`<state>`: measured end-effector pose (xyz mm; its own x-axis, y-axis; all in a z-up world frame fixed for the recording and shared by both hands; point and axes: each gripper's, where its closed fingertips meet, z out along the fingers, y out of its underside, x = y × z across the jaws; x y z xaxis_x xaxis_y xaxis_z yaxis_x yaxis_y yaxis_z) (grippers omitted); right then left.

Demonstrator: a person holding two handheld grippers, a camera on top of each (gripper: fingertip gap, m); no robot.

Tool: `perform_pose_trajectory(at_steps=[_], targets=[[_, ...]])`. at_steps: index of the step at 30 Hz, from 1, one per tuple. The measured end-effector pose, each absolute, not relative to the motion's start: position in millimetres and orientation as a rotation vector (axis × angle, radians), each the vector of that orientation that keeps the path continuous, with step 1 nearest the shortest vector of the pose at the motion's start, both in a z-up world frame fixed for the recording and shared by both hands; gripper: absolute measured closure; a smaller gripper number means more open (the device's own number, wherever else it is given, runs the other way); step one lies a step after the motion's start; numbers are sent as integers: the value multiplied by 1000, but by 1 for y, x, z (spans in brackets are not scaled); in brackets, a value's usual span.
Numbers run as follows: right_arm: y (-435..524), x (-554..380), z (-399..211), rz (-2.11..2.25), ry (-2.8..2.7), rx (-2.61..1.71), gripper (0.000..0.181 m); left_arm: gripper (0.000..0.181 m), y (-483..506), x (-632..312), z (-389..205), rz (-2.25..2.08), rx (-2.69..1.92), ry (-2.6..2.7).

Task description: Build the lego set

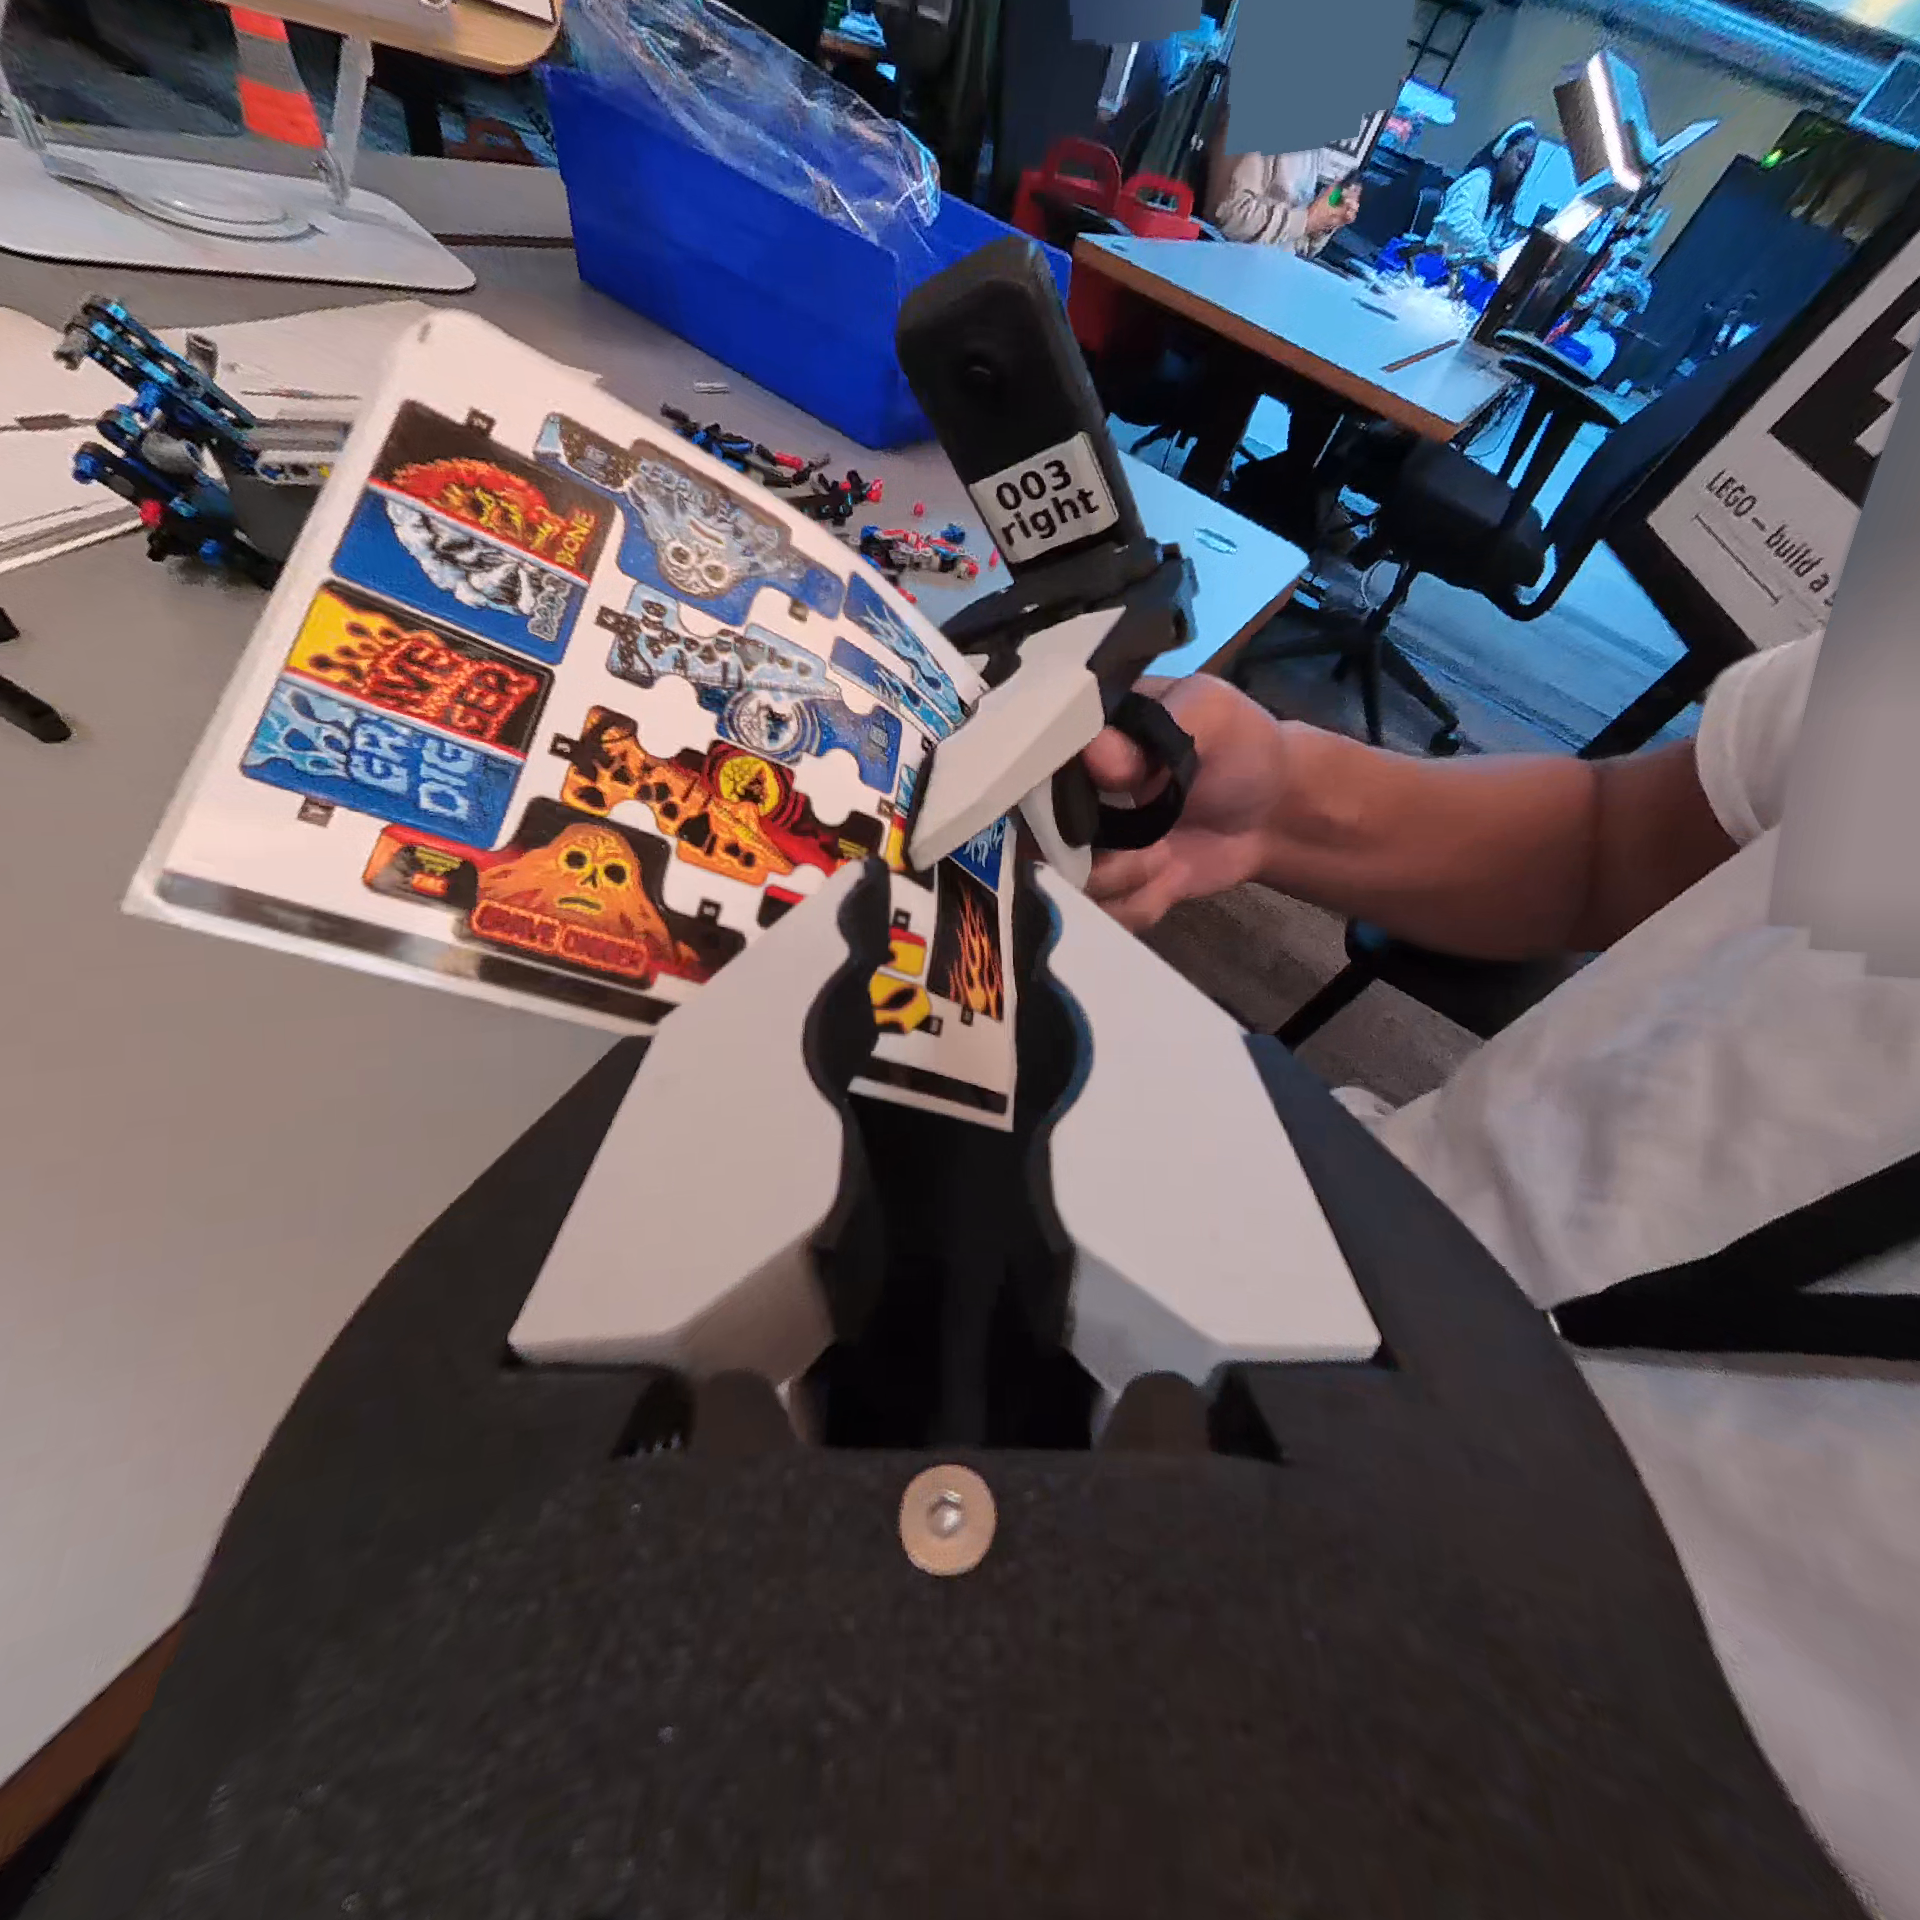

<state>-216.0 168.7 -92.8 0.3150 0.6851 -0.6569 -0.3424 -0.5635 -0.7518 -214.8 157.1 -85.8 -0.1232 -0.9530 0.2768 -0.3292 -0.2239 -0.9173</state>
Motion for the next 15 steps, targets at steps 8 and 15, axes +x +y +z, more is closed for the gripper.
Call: perform_pose_trajectory(at_steps=[8, 15], targets=[[165, -217, -90, 1369, -357, -1674, 181, 156, 154, -210, -86, -1426, -1575, 1435], [165, -217, -91, 1343, -375, -1679, 181, 157, 150, -212, -82, -1563, -1586, 1411]])
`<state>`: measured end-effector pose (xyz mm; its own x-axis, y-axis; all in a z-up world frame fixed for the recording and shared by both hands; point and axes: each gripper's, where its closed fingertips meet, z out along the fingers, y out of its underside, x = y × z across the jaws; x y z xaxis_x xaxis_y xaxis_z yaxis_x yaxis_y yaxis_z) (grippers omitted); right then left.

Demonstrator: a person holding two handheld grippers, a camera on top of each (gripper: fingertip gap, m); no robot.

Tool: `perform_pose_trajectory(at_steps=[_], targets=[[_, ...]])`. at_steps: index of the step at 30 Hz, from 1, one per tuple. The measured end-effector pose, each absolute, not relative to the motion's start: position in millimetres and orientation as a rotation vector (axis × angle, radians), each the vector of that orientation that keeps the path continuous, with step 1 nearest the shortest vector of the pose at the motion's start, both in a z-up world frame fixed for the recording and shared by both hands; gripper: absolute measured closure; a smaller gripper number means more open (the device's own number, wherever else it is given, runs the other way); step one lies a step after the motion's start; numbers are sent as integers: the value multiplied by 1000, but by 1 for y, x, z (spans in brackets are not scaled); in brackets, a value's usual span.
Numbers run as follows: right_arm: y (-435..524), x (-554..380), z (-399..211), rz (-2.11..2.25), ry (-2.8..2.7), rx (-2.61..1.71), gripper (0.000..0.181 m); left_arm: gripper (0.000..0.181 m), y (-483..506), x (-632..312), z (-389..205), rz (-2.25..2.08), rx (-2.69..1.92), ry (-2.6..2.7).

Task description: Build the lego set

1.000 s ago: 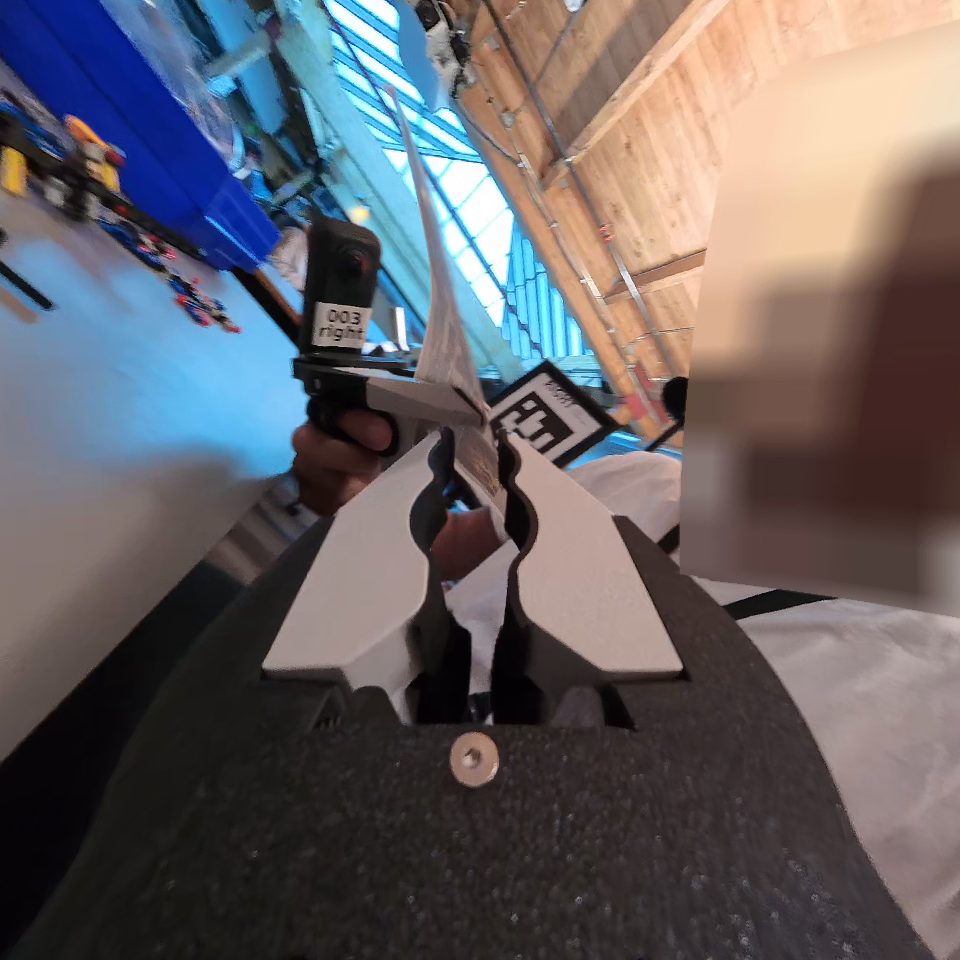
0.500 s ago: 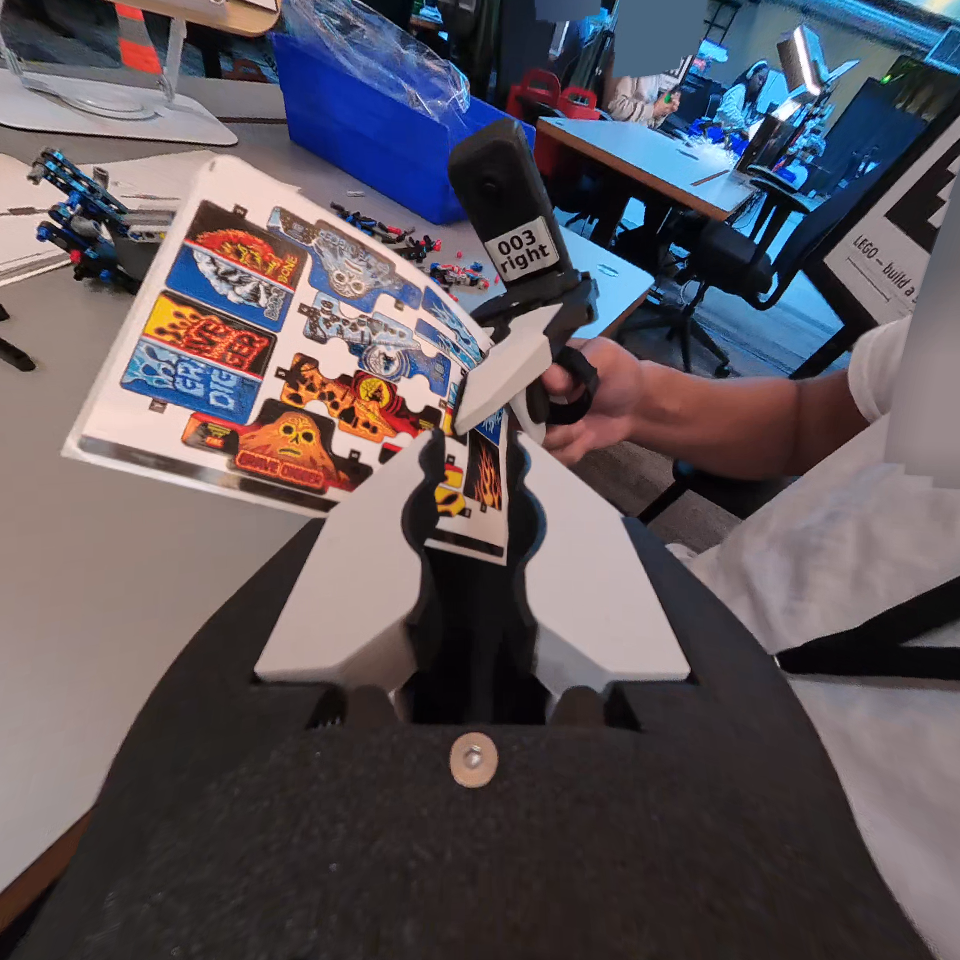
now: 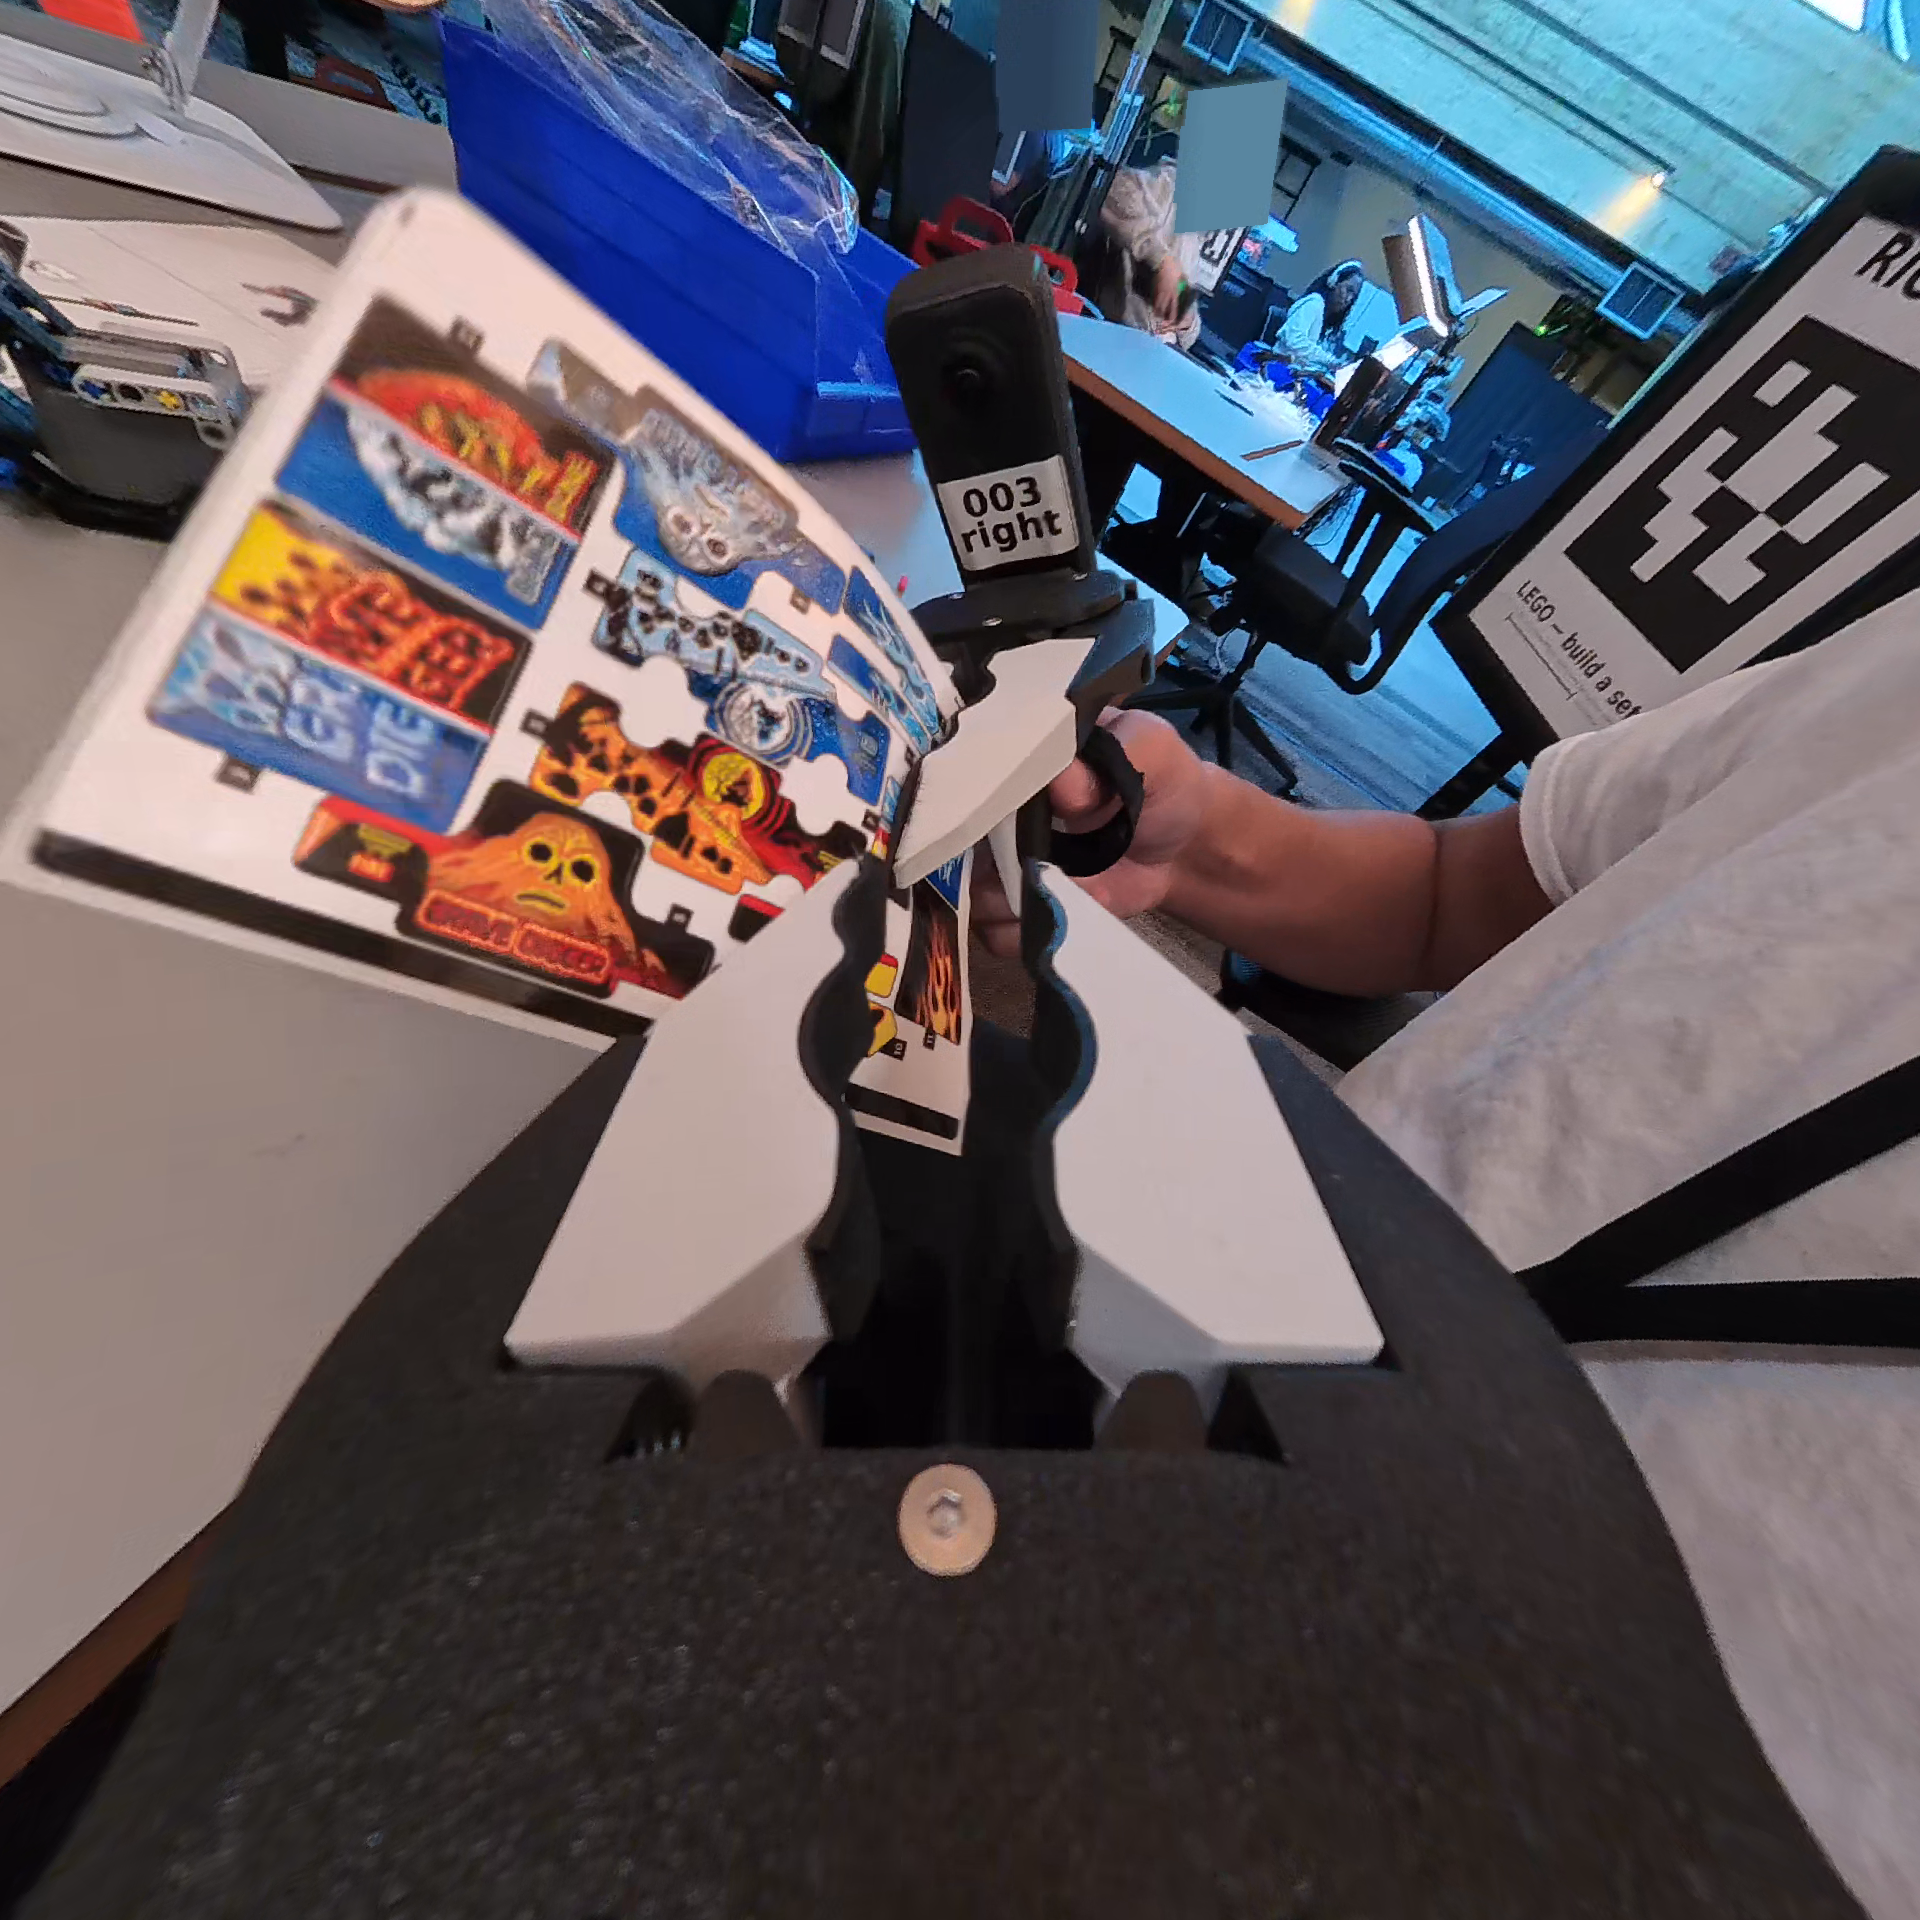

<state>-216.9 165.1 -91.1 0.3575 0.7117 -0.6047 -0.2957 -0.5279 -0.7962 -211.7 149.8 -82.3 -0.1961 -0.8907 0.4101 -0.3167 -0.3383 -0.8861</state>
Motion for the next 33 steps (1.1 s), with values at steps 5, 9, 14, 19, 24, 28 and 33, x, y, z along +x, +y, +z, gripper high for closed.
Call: perform_pose_trajectory(at_steps=[5, 9, 14, 19, 24, 28, 33], targets=[[165, -219, -91, 1316, -398, -1679, 181, 163, 152, -214, -83, -1587, -1594, 1398], [164, -222, -92, 1311, -410, -1680, 181, 174, 156, -215, -86, -1566, -1602, 1395], [163, -222, -91, 1311, -415, -1678, 181, 181, 157, -216, -87, -1548, -1604, 1397], [163, -222, -91, 1315, -416, -1676, 181, 181, 158, -216, -88, -1532, -1605, 1400], [163, -223, -90, 1319, -414, -1672, 181, 181, 160, -215, -89, -1480, -1604, 1408], [163, -222, -91, 1305, -420, -1673, 181, 181, 160, -215, -91, -1448, -1600, 1422], [163, -222, -91, 1295, -417, -1673, 179, 181, 158, -215, -91, -1450, -1586, 1439]])
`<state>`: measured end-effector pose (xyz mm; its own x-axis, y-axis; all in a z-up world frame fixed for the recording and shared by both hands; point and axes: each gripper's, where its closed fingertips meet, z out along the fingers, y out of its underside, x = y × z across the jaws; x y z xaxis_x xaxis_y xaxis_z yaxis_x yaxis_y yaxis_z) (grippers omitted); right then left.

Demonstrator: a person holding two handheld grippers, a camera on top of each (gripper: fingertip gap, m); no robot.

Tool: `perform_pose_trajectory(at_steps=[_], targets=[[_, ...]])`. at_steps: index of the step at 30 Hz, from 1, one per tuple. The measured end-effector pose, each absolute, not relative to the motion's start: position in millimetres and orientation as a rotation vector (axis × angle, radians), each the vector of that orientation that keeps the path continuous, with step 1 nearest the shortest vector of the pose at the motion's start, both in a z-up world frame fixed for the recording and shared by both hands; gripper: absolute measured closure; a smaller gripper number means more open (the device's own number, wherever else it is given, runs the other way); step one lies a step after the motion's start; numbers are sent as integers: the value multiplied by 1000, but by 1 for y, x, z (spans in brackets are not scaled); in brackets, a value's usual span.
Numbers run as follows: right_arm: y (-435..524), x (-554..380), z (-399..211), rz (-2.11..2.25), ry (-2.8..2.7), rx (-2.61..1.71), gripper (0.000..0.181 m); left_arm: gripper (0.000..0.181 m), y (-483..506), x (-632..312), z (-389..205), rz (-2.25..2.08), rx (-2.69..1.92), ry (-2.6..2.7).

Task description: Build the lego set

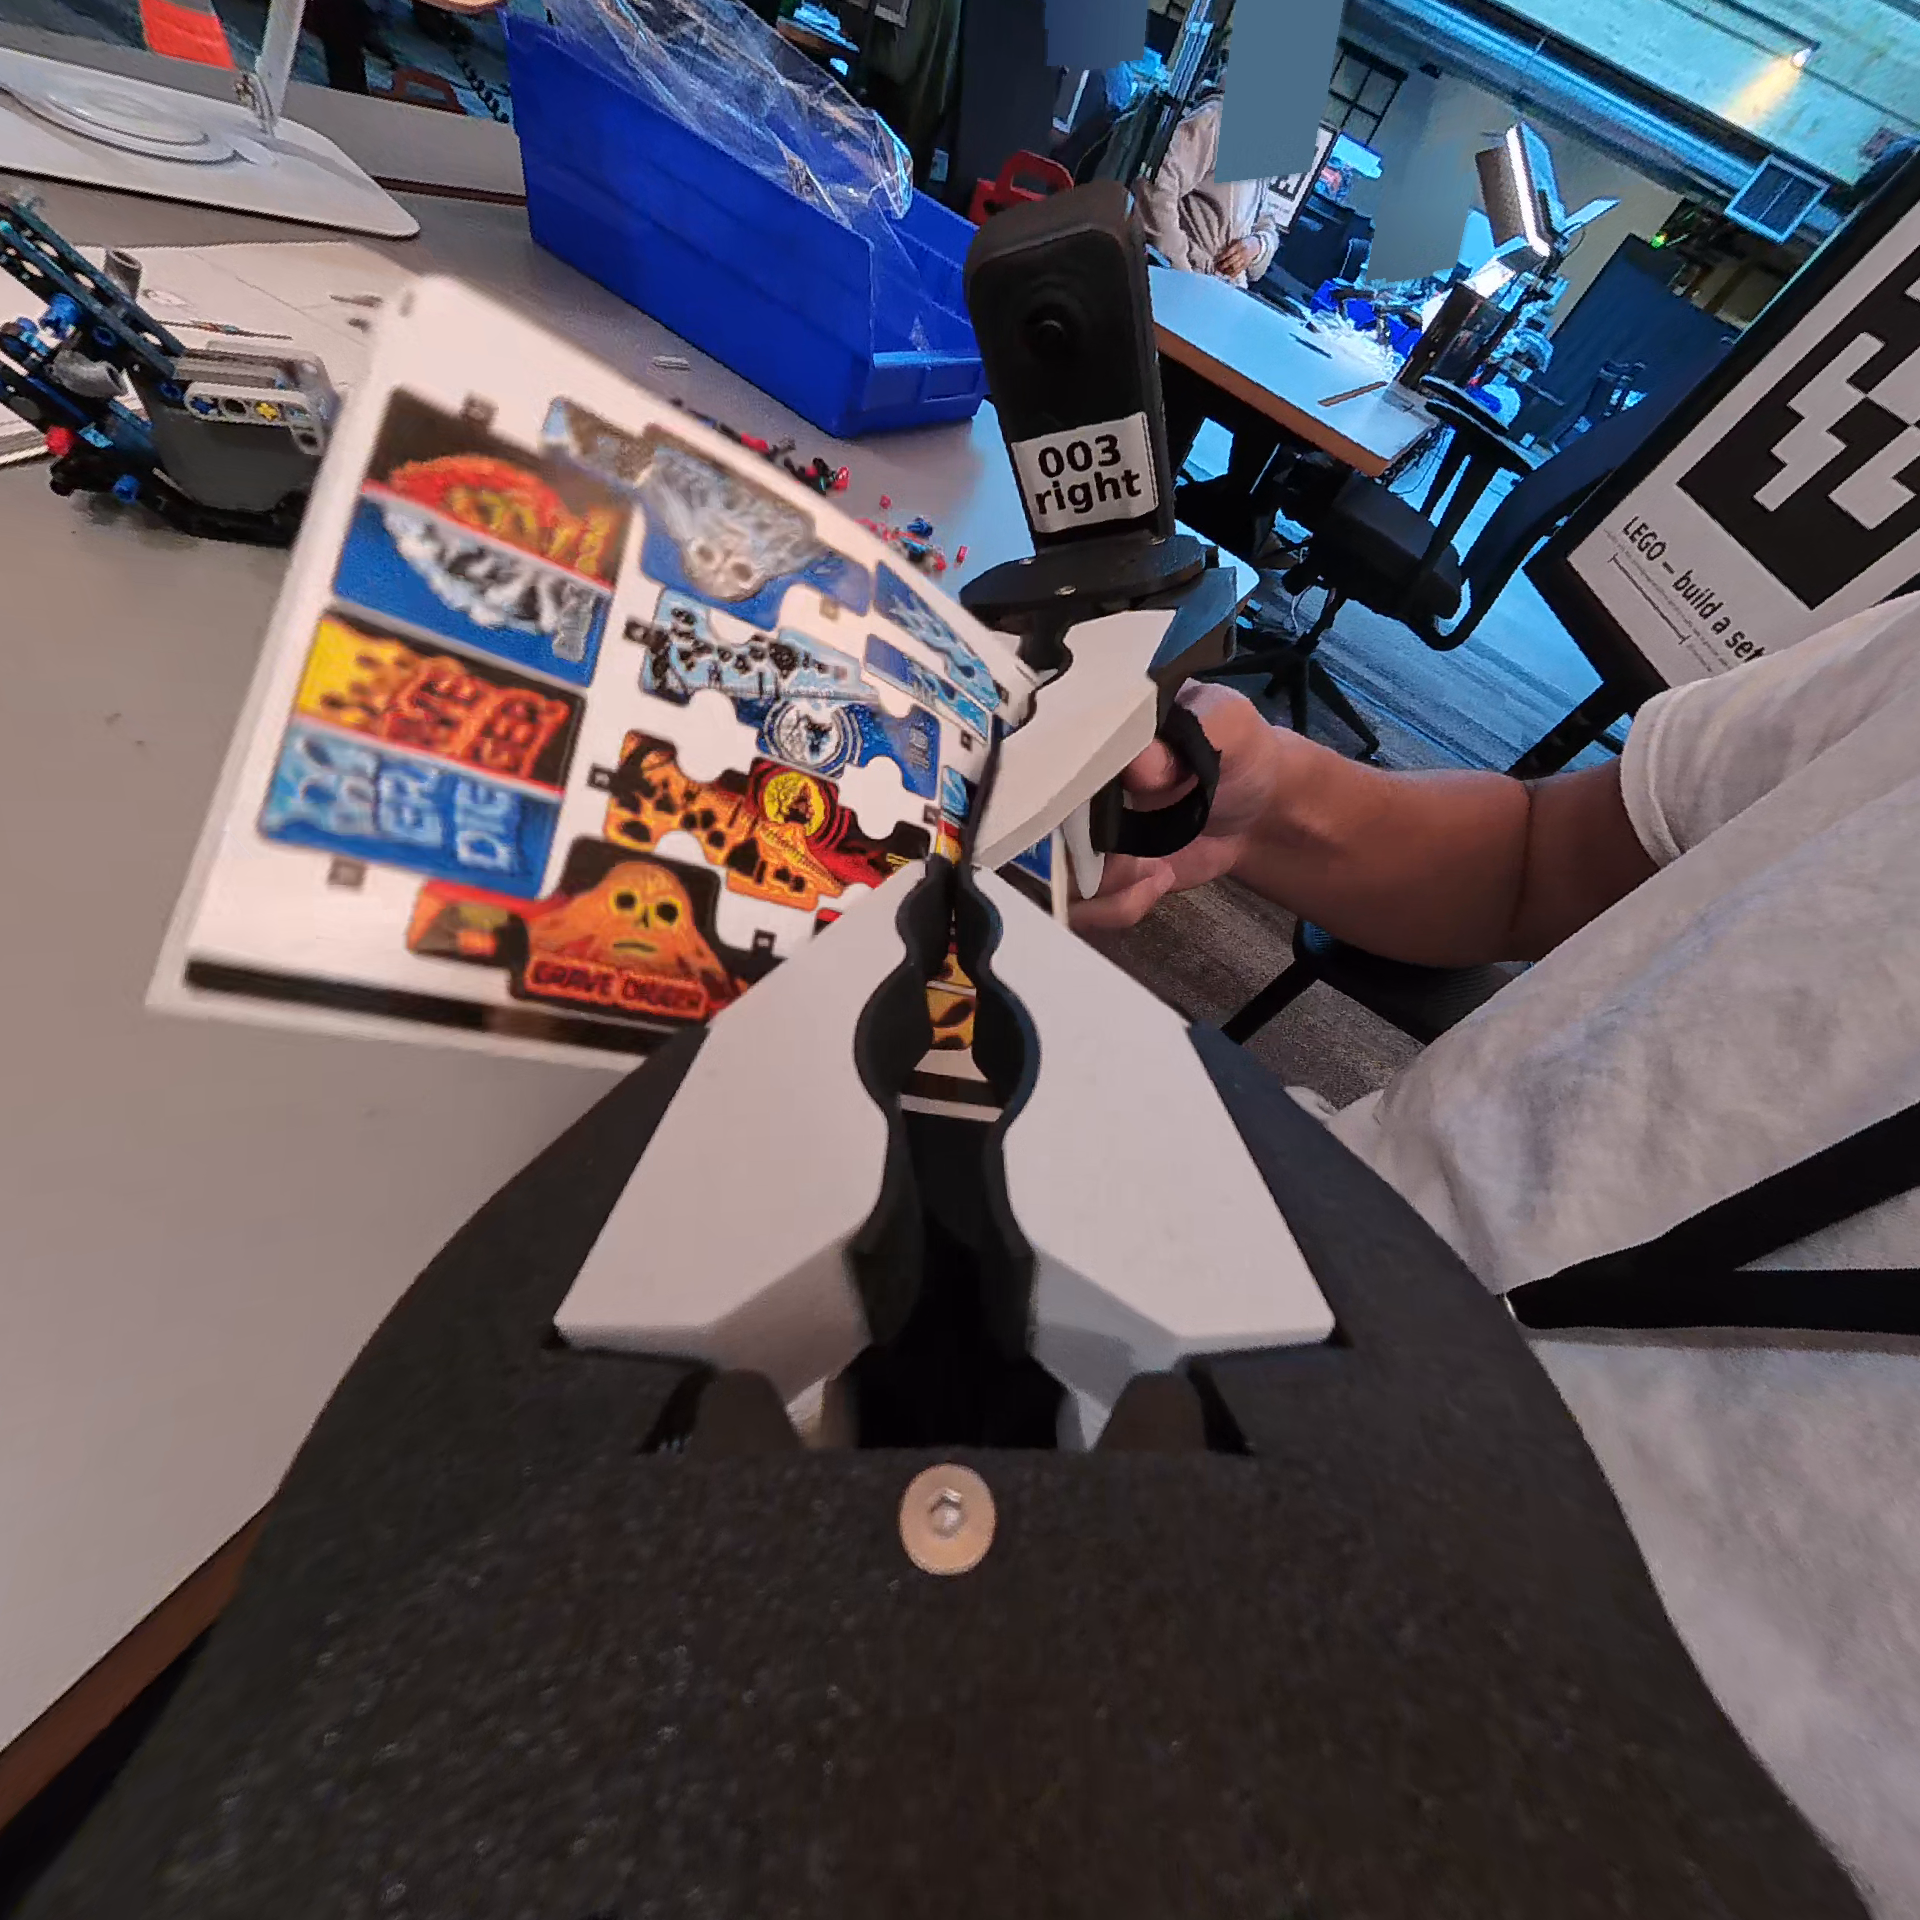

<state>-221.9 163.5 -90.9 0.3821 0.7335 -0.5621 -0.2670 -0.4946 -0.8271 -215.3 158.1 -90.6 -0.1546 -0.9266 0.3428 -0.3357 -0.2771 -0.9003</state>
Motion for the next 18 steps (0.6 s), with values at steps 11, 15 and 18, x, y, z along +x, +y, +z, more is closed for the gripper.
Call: perform_pose_trajectory(at_steps=[11, 15, 18], targets=[[164, -218, -89, 1449, -349, -1652, 159, 181, 153, -215, -98, -1426, -1570, 1532], [167, -215, -90, 1427, -331, -1655, 159, 181, 158, -213, -97, -1467, -1593, 1502], [166, -214, -90, 1434, -334, -1656, 157, 181, 162, -213, -97, -1492, -1609, 1483]])
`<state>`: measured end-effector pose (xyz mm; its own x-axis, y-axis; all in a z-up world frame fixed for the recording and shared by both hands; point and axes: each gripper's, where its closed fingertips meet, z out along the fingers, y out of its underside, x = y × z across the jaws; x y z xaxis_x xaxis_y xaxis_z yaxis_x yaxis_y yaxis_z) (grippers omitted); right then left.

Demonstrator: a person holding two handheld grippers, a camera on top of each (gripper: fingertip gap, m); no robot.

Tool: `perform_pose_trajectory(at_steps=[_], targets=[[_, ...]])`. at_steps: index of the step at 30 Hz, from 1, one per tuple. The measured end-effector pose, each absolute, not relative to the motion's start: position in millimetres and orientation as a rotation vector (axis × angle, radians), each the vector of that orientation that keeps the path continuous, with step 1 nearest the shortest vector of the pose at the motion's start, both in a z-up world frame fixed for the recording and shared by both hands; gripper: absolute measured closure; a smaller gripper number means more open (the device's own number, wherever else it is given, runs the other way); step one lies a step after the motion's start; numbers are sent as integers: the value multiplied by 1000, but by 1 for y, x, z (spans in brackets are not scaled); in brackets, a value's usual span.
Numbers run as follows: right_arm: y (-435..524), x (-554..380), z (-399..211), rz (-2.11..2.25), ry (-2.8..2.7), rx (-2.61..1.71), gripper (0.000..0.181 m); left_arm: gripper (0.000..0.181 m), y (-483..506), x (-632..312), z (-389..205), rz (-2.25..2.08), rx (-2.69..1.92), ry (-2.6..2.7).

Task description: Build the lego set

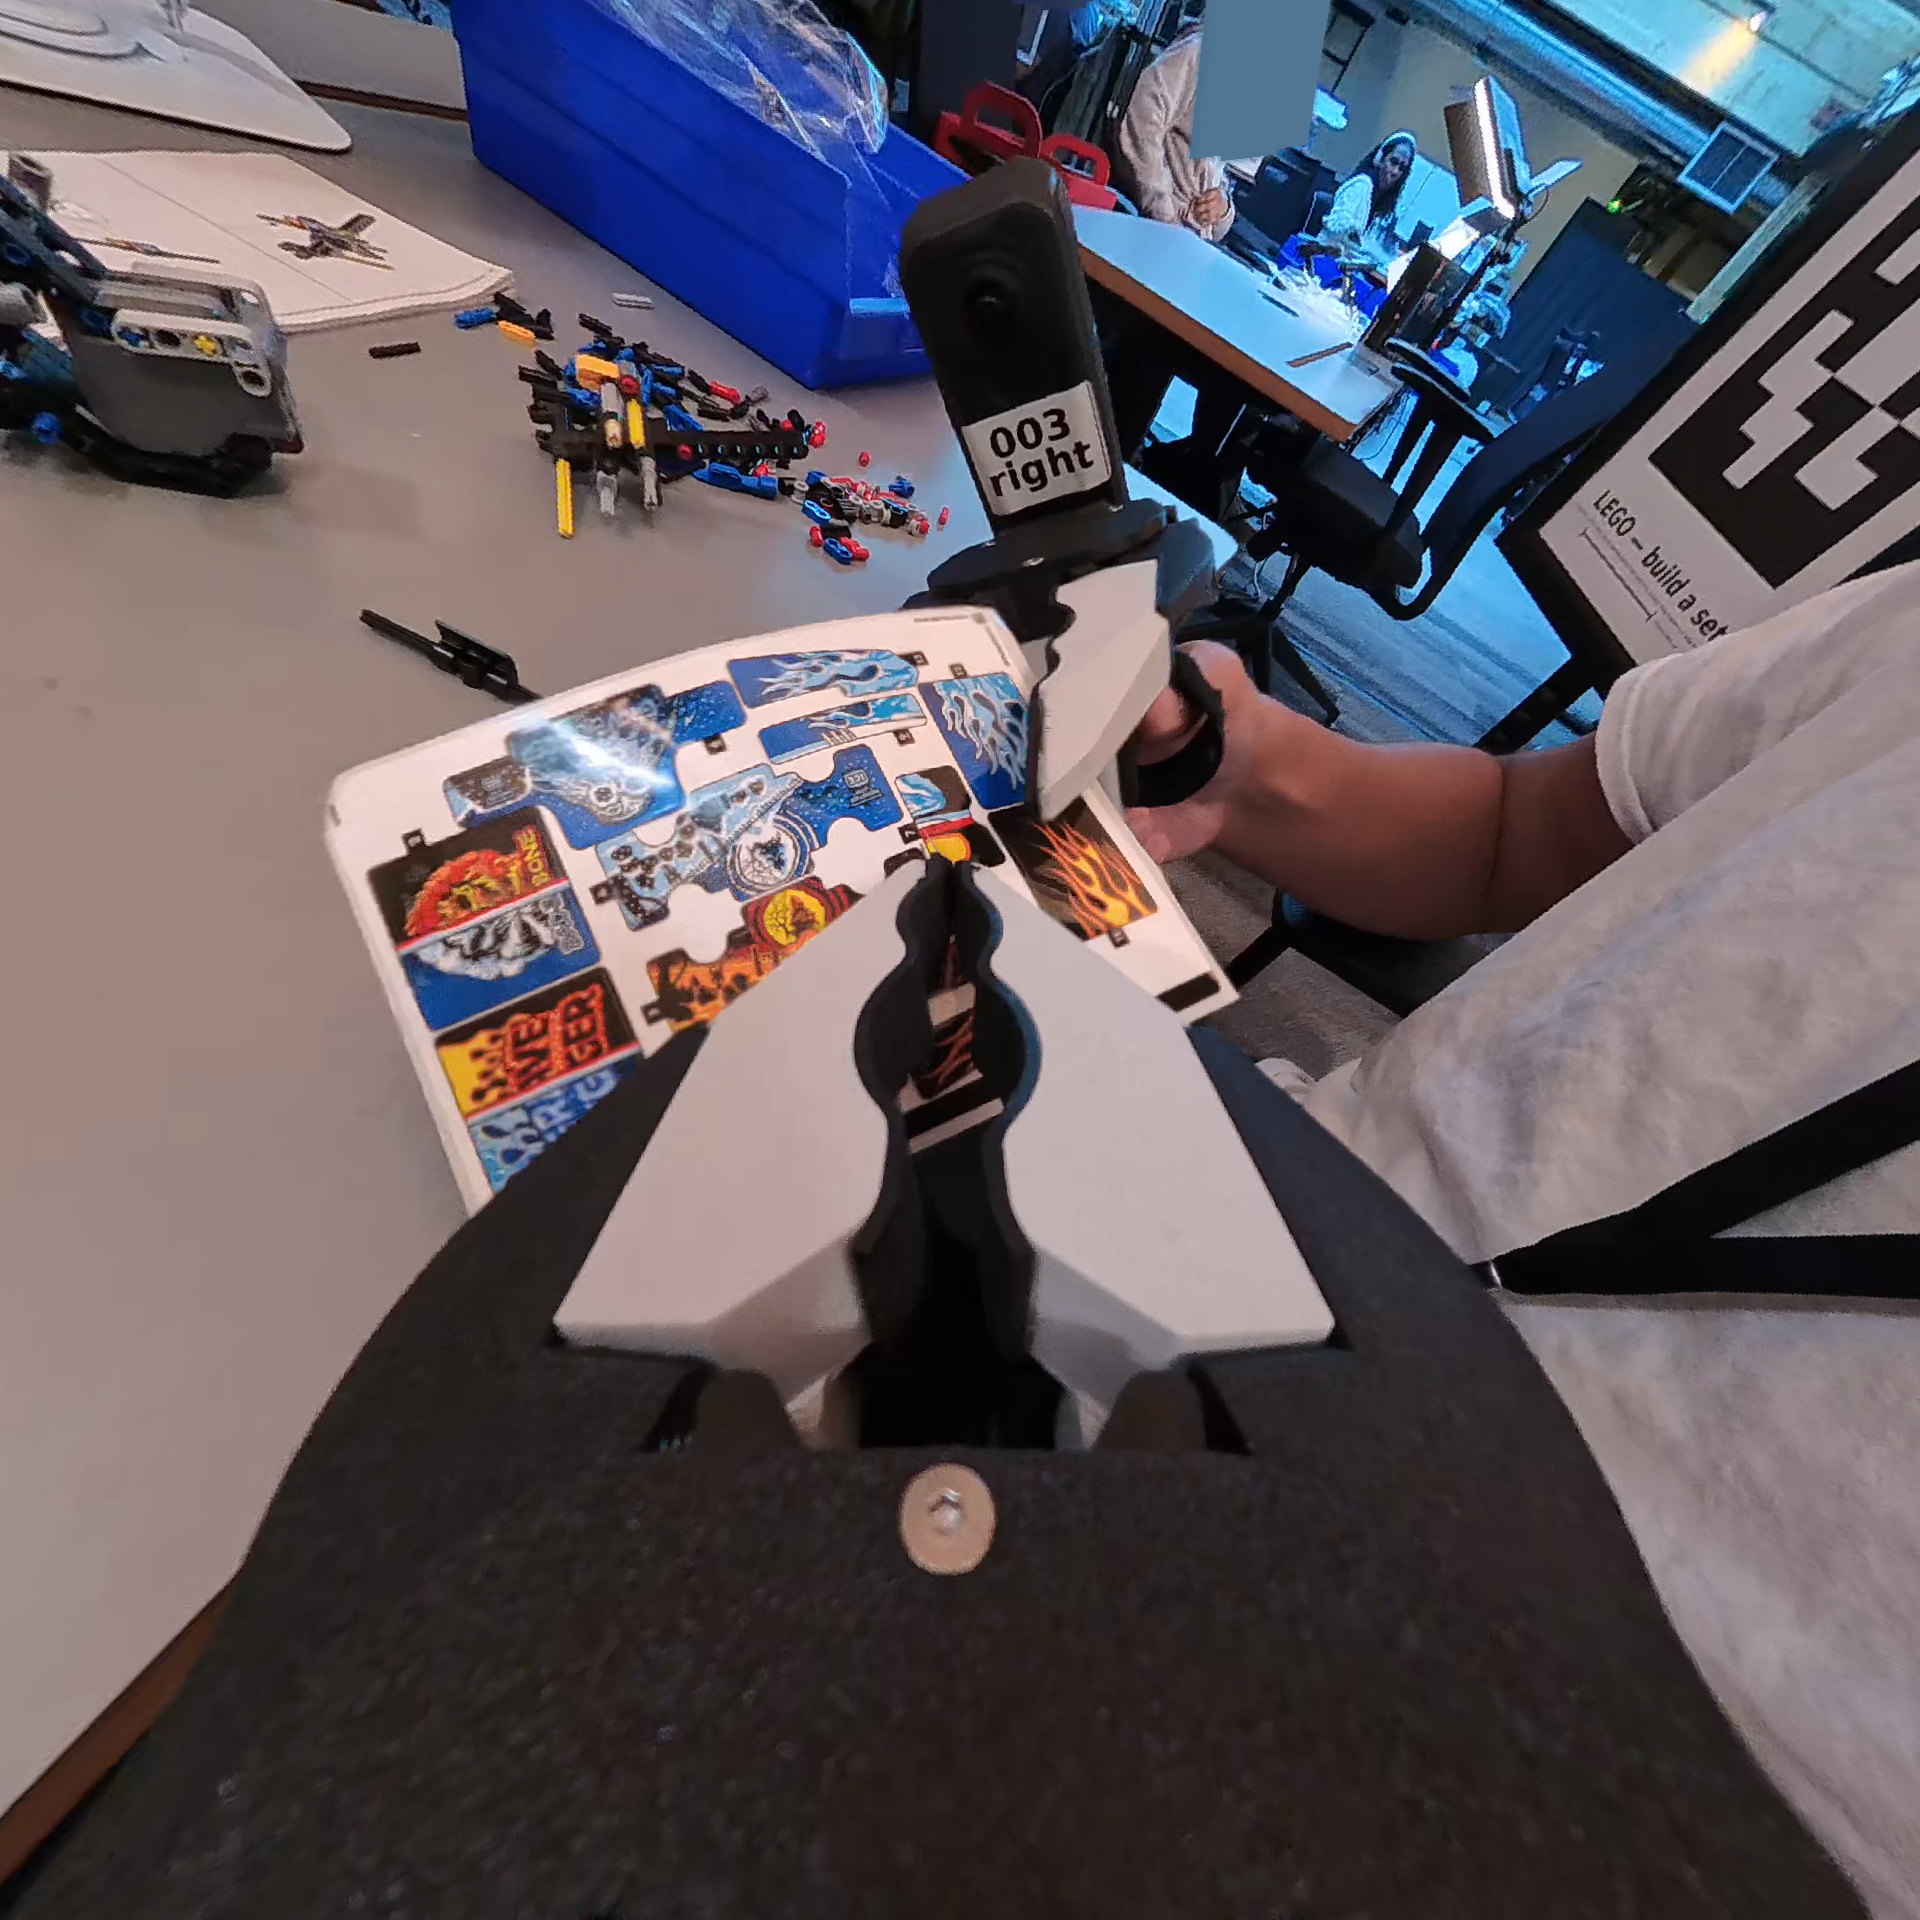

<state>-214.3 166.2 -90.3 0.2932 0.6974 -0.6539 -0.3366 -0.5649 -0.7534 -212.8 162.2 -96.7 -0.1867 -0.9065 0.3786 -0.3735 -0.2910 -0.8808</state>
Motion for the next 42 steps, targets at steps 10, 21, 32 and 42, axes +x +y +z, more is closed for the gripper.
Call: perform_pose_trajectory(at_steps=[10, 21, 32, 42], targets=[[167, -223, -115, 1258, -436, -1805, 156, 181, 170, -209, -105, -1566, -1681, 1459], [181, -216, -135, 1067, -387, -1904, 158, 181, 182, -198, -108, -1577, -1714, 1438], [184, -215, -127, 872, -463, -1817, 163, 155, 184, -209, -122, -1670, -2009, 1301], [179, -223, -118, 965, -488, -1760, 158, 155, 181, -210, -123, -1785, -1966, 1264]])
